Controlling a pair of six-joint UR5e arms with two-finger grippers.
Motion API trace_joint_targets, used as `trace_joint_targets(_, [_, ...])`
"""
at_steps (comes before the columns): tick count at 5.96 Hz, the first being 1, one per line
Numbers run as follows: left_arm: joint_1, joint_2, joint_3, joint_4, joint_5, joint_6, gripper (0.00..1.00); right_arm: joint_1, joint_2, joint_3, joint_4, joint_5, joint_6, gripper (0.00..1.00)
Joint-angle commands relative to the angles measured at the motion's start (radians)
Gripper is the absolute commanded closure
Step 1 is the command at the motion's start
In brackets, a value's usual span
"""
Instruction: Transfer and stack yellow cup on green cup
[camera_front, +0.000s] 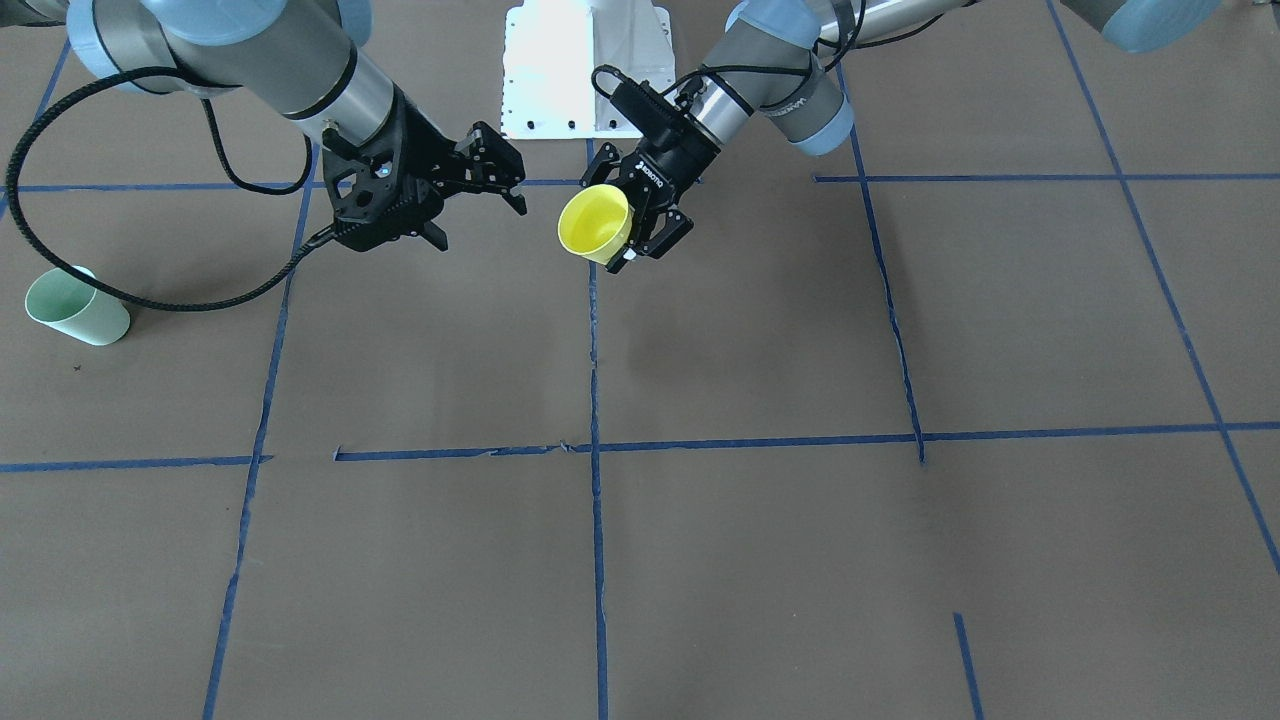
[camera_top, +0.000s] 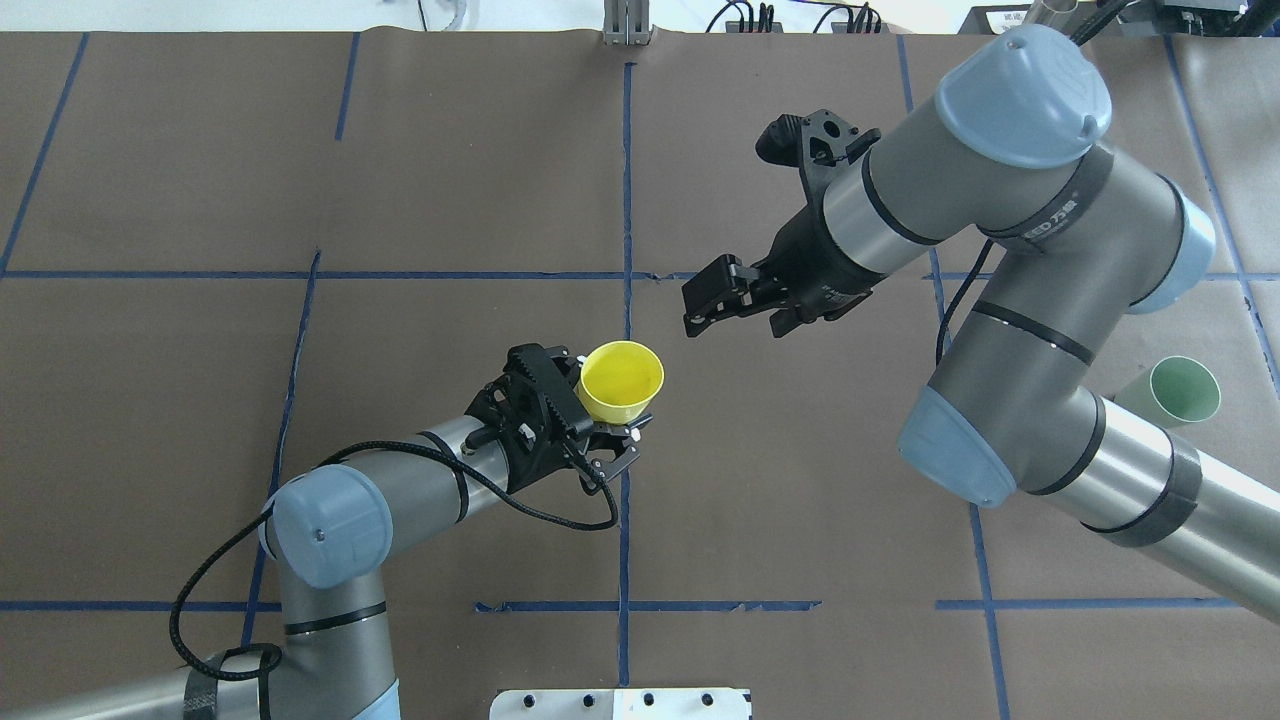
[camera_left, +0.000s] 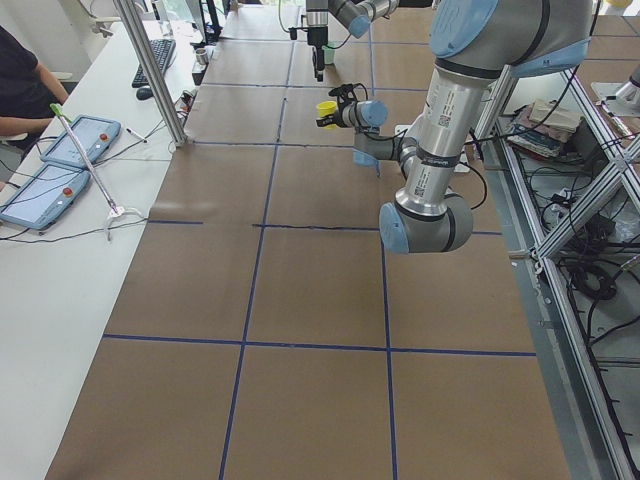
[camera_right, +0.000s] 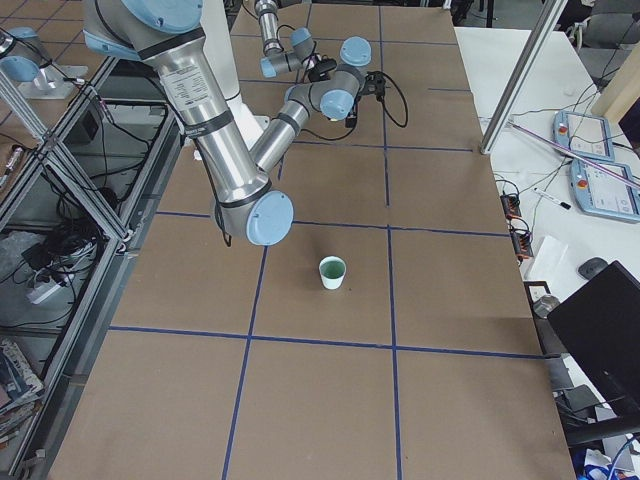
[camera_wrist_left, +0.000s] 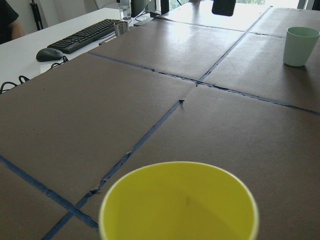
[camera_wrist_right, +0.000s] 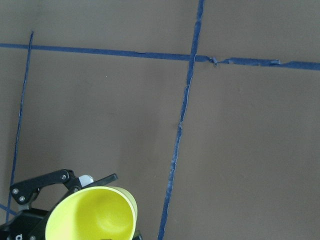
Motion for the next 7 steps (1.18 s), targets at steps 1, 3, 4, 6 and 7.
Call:
trace_joint_targets(1, [0.063,-0.002,0.008,-0.005,0.200,-0.004,0.87,-0.052,0.005,-0.003,0.000,-0.018,0.027,0.00])
trace_joint_targets(3, [0.096,-0.005,0.002,-0.002,0.225,-0.004,0.86,-0.084,0.003,-0.012,0.000,-0.029,0.027,0.00])
trace_joint_targets(4, [0.096,-0.007,-0.002,0.000,0.225,-0.007,0.83,-0.100,0.003,-0.017,0.000,-0.045,0.028,0.00])
trace_joint_targets(6, [0.099,-0.012,-0.004,0.005,0.226,-0.007,0.77,-0.110,0.003,-0.020,0.000,-0.047,0.028,0.01])
trace_joint_targets(7, [0.101,-0.013,-0.004,0.005,0.228,-0.009,0.74,-0.115,0.005,-0.021,0.000,-0.065,0.028,0.06])
